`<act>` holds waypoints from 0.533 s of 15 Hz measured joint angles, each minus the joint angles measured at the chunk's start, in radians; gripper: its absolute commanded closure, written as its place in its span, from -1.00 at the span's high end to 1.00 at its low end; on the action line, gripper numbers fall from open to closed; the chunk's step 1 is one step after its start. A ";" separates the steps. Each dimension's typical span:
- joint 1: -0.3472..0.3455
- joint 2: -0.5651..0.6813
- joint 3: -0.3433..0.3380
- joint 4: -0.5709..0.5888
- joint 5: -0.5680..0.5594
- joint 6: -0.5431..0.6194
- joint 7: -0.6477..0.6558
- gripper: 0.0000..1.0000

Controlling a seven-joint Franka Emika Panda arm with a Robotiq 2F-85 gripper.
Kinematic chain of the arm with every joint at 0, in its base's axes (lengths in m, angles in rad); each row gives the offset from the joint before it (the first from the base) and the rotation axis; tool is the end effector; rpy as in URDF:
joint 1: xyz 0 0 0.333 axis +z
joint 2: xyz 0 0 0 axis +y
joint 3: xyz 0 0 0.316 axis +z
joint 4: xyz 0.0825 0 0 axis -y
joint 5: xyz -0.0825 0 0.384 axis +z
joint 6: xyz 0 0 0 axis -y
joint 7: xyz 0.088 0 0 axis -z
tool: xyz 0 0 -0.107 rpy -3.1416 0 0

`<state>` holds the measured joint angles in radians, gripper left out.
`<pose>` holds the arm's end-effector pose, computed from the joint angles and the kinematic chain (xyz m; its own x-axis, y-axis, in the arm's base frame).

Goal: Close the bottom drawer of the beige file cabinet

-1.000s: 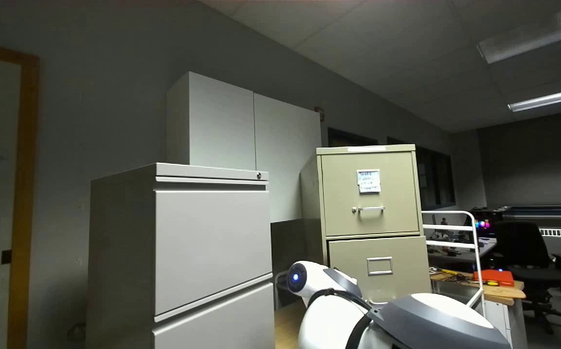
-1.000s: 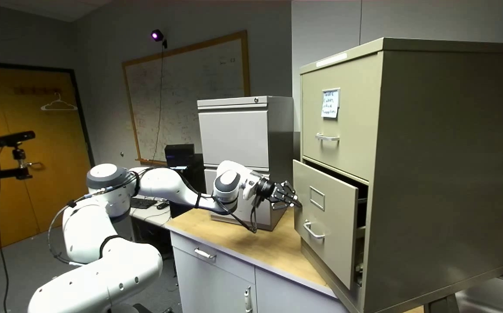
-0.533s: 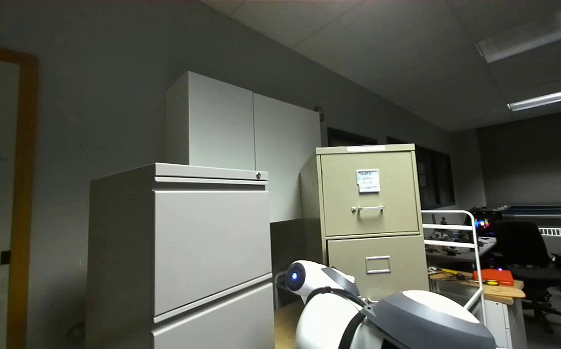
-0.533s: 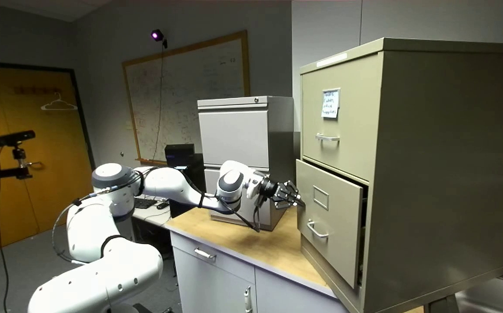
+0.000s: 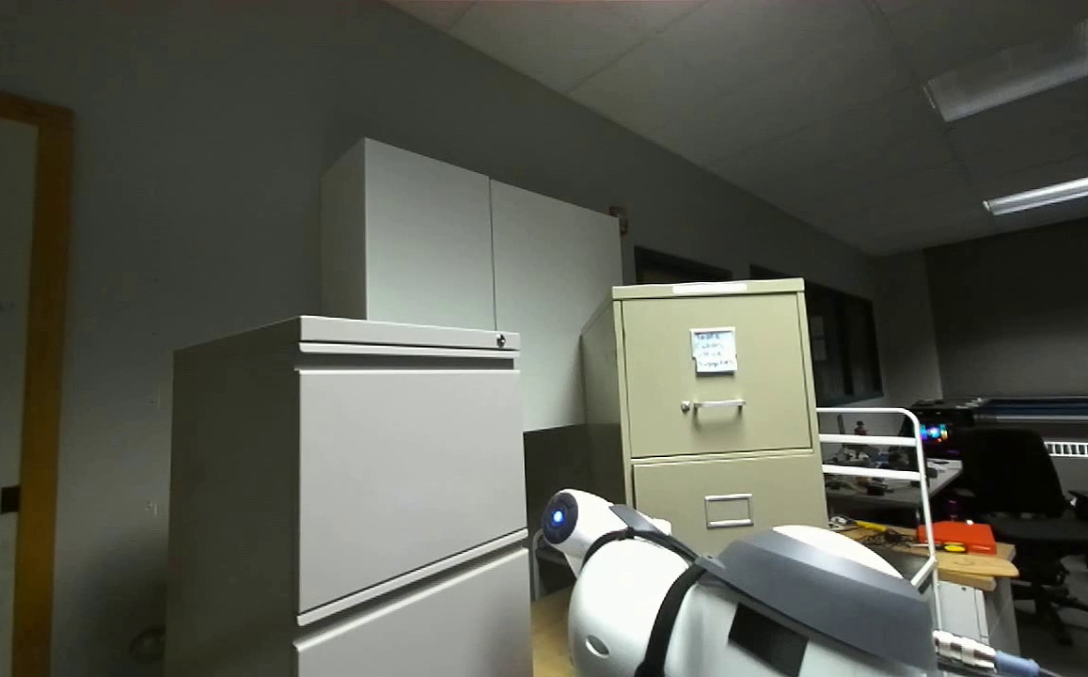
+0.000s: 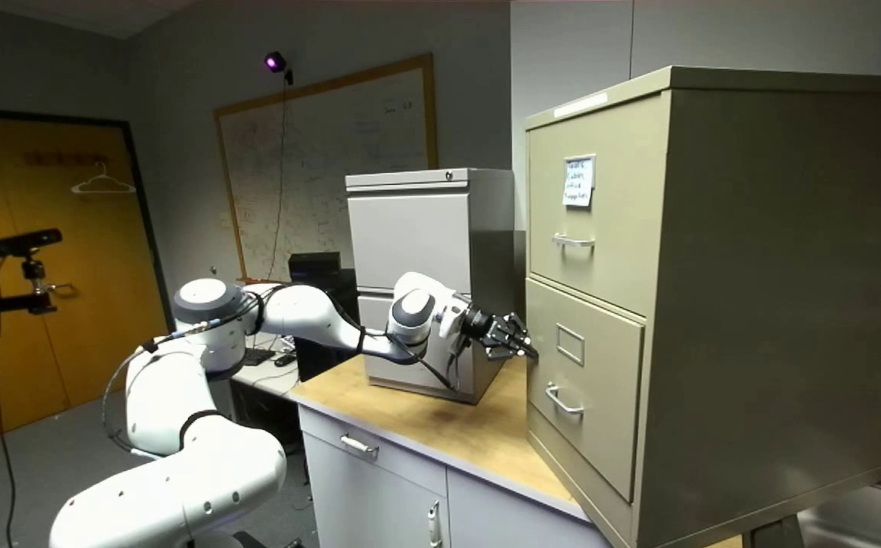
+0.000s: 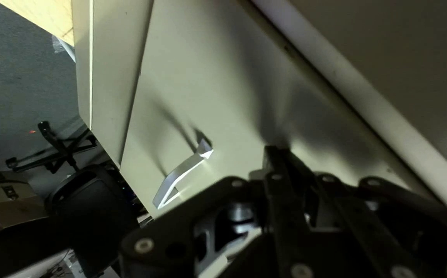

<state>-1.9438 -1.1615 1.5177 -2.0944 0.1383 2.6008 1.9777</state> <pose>0.5873 -0.1020 0.4215 -0.6436 -0.4015 0.6517 -0.7457 0.1371 -0.6520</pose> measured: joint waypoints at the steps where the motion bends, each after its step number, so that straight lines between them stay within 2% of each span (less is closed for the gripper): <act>1: -0.005 0.009 0.003 0.011 0.000 -0.010 -0.012 -0.87; 8: -0.025 0.043 0.024 0.061 0.001 -0.045 -0.064 -0.87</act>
<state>-1.9688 -1.1187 1.5421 -2.0332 0.1390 2.5555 1.9135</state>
